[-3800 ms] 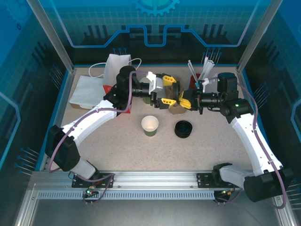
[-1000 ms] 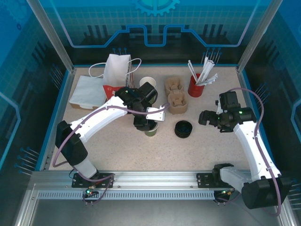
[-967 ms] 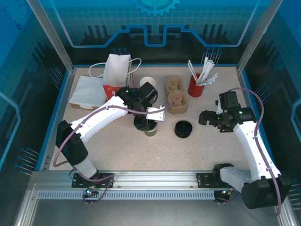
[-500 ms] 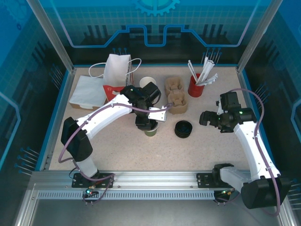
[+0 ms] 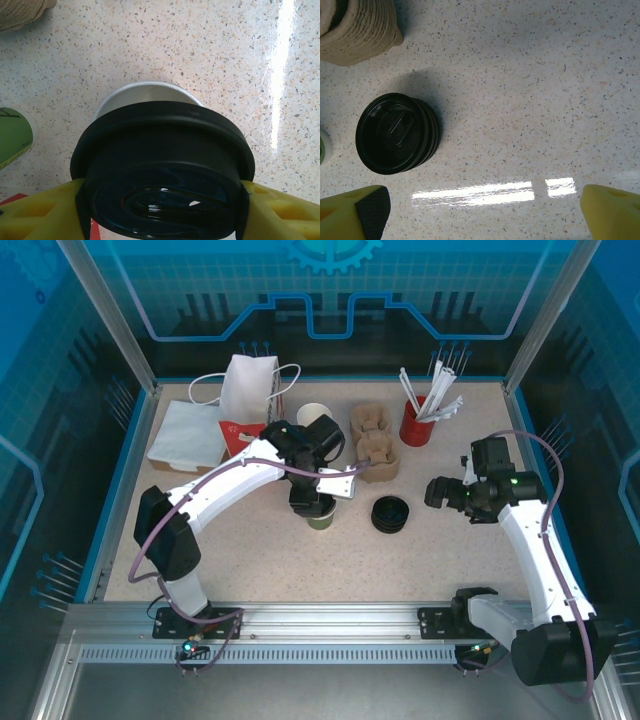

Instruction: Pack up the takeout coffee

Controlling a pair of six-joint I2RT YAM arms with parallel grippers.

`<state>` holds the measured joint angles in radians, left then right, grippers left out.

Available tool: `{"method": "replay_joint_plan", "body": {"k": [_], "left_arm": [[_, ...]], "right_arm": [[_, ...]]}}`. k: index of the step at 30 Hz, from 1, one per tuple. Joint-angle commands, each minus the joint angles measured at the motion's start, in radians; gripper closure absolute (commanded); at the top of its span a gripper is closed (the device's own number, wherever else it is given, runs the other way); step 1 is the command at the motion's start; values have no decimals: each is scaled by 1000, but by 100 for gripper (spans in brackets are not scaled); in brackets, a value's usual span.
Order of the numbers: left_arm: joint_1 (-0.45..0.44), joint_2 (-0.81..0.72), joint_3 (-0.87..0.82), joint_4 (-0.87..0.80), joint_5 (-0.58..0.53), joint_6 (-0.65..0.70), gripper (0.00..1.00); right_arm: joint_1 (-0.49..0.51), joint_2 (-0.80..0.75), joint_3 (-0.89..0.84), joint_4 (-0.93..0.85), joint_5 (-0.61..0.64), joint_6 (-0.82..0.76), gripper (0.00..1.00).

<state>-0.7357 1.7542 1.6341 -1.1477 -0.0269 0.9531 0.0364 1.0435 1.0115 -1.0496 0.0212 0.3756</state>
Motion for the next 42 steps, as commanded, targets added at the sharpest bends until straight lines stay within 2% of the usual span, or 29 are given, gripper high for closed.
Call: {"method": "replay_joint_plan", "body": {"k": [1, 25, 42], "left_arm": [[-7, 26, 30, -29, -3, 23, 33], [-7, 69, 41, -30, -9, 19, 31], [-10, 81, 53, -21, 7, 11, 24]], "right_arm": [[-21, -14, -8, 5, -15, -15, 0], [-36, -22, -27, 17, -43, -17, 0], [-45, -22, -38, 20, -55, -23, 0]]}}
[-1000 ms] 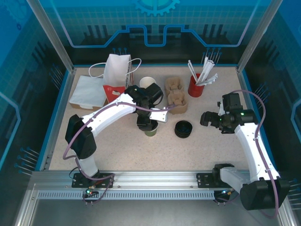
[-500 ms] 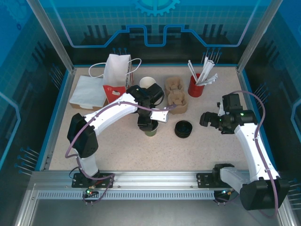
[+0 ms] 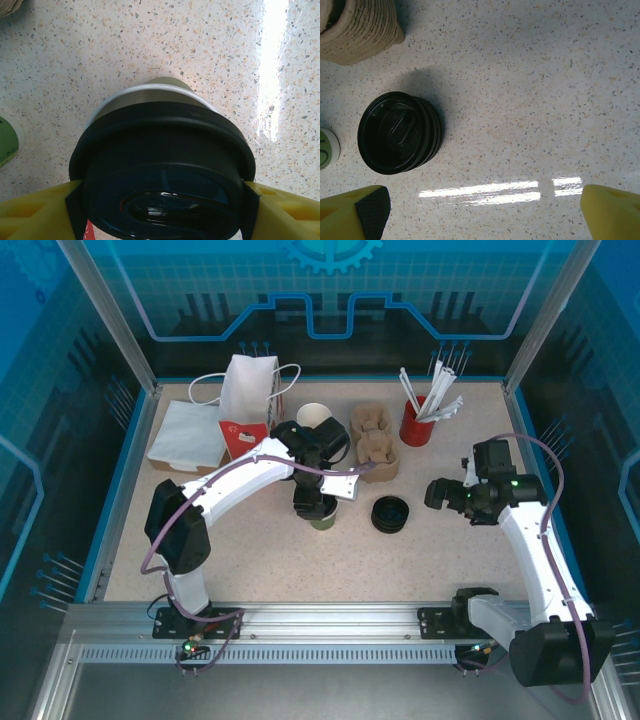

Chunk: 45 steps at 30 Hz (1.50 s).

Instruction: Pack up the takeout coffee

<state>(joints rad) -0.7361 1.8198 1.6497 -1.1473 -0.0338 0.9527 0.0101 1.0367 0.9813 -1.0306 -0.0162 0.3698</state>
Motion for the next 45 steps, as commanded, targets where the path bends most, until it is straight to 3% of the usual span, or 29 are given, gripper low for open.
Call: {"method": "replay_joint_plan", "body": {"k": [1, 30, 40, 45], "left_arm": [[-10, 15, 37, -23, 14, 11, 24], [-20, 21, 67, -34, 20, 5, 13], [-11, -172, 23, 42, 74, -85, 9], [-13, -312, -43, 107, 83, -242, 9]], "right_arm": [[-21, -16, -8, 2, -18, -18, 0], [-37, -24, -19, 1, -37, -28, 0], [-39, -45, -1, 29, -154, -45, 0], [-31, -41, 5, 38, -223, -34, 2]]}}
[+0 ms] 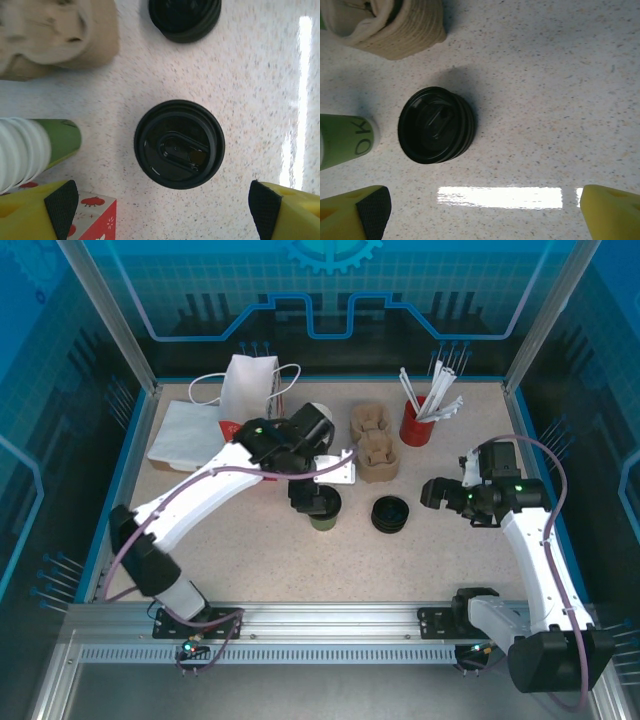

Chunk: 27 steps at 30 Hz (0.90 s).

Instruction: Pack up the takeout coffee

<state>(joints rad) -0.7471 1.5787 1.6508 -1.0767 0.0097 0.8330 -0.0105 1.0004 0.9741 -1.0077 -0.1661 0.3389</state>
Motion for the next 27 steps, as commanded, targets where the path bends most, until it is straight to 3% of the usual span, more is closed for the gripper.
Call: {"method": "replay_joint_plan", "body": {"k": [1, 4, 7, 11, 15, 21, 27], "left_arm": [[0, -99, -68, 53, 40, -159, 9], [0, -218, -158, 135, 30, -309, 9], [-1, -320, -249, 212, -7, -553, 9], [14, -376, -308, 197, -78, -920, 14], [33, -406, -395, 213, -48, -1159, 17], [140, -418, -542, 337, 132, -1470, 21], [230, -401, -622, 470, 272, -1578, 23]], "right_arm": [[-5, -5, 12, 17, -83, 1, 3], [19, -2, 10, 27, -108, 23, 5], [71, 7, 10, 47, -114, 58, 8], [193, 45, 24, 86, -87, 123, 12], [333, 116, 66, 112, -36, 170, 12], [481, 240, 150, 137, -3, 217, 14], [577, 346, 213, 170, -10, 256, 19]]}}
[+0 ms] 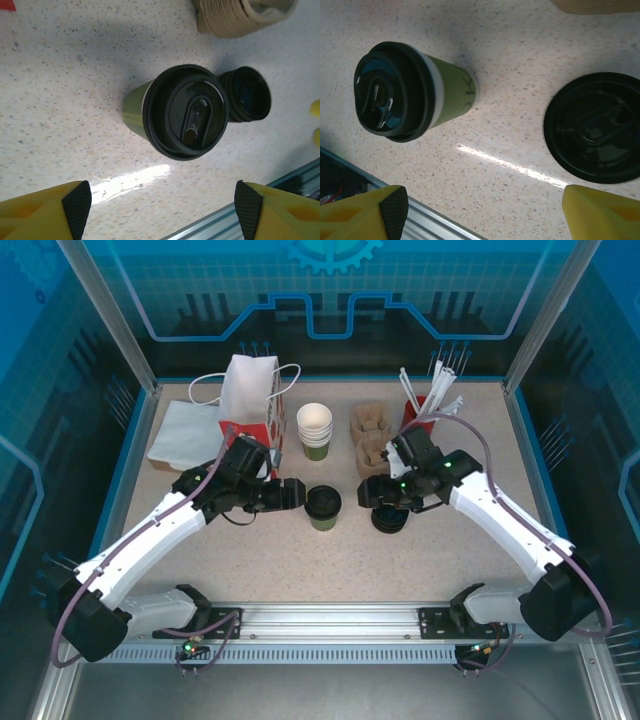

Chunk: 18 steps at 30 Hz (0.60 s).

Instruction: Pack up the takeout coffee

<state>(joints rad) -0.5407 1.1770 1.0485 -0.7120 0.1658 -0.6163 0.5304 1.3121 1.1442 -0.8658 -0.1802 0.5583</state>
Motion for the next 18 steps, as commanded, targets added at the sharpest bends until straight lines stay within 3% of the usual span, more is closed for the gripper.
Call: {"method": "replay_joint_plan", "body": {"k": [1, 13, 18], "left_arm": [[31, 11, -24, 112, 128, -136, 23], [45, 171, -10, 149, 146, -133, 28], [44, 220, -3, 148, 147, -114, 34]], "right_arm": [[47, 48, 52, 31, 2, 41, 20], [114, 214, 155, 40, -24, 51, 29], [118, 269, 196, 32, -38, 37, 35]]}}
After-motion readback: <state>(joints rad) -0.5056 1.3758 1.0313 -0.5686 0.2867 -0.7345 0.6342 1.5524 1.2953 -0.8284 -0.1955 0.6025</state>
